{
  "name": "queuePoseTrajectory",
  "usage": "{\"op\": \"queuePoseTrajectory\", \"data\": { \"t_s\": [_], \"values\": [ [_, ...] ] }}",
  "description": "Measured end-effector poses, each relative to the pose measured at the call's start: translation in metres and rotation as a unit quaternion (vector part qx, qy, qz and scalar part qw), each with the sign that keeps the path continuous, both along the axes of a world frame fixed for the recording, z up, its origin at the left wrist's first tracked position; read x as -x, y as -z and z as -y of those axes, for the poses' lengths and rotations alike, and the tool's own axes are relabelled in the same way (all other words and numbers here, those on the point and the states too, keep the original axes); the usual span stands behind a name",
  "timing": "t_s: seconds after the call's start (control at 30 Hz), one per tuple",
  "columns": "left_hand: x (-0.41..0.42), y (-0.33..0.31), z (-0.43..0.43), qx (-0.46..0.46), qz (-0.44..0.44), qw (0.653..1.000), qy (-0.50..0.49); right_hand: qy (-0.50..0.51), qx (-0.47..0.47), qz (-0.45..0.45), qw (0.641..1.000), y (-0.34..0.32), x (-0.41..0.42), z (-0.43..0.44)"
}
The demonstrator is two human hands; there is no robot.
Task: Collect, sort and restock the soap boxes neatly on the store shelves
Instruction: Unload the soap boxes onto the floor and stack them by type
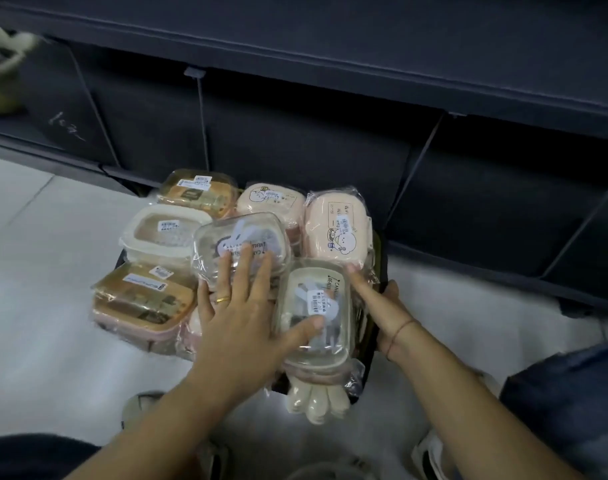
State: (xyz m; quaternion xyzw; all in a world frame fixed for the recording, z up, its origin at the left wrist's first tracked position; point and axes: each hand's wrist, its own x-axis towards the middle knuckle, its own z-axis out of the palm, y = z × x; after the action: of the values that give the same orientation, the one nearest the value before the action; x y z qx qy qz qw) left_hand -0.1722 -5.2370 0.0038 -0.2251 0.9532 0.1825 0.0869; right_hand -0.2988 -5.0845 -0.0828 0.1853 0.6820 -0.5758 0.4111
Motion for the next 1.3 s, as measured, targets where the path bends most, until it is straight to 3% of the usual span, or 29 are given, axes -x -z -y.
{"op": "queuePoseTrajectory", "data": {
  "t_s": [0.17, 0.53, 0.83, 0.9, 0.97, 1.07, 1.13, 1.23, 1.3],
  "values": [
    [-0.007, -0.004, 0.080, -0.012, 0.027, 0.999, 0.014, -0.007, 0.036, 0.003, 0.999, 0.002, -0.015, 0.071],
    [-0.018, -0.002, 0.274, -0.104, -0.023, 0.994, -0.004, -0.057, 0.084, -0.012, 0.995, 0.010, -0.019, 0.252],
    [-0.016, -0.014, 0.353, -0.052, 0.035, 0.998, -0.017, -0.090, 0.076, -0.016, 0.993, -0.017, -0.026, 0.318],
    [-0.014, -0.015, 0.364, -0.031, 0.009, 0.999, -0.027, -0.101, 0.018, -0.101, 0.990, -0.029, -0.028, 0.318],
    [-0.010, -0.015, 0.374, 0.025, -0.036, 0.998, -0.050, -0.099, -0.030, -0.246, 0.964, -0.044, -0.035, 0.318],
    [0.001, -0.012, 0.389, 0.098, -0.072, 0.990, -0.064, -0.140, 0.011, -0.376, 0.916, -0.072, -0.077, 0.335],
    [0.006, -0.012, 0.397, 0.054, -0.068, 0.993, -0.082, -0.198, -0.038, -0.411, 0.889, -0.071, -0.107, 0.352],
    [0.012, -0.010, 0.403, -0.039, -0.087, 0.991, -0.089, -0.218, -0.097, -0.399, 0.885, -0.062, -0.121, 0.366],
    [0.016, -0.008, 0.403, -0.013, -0.069, 0.994, -0.085, -0.211, -0.096, -0.401, 0.886, -0.054, -0.114, 0.361]
  ]
}}
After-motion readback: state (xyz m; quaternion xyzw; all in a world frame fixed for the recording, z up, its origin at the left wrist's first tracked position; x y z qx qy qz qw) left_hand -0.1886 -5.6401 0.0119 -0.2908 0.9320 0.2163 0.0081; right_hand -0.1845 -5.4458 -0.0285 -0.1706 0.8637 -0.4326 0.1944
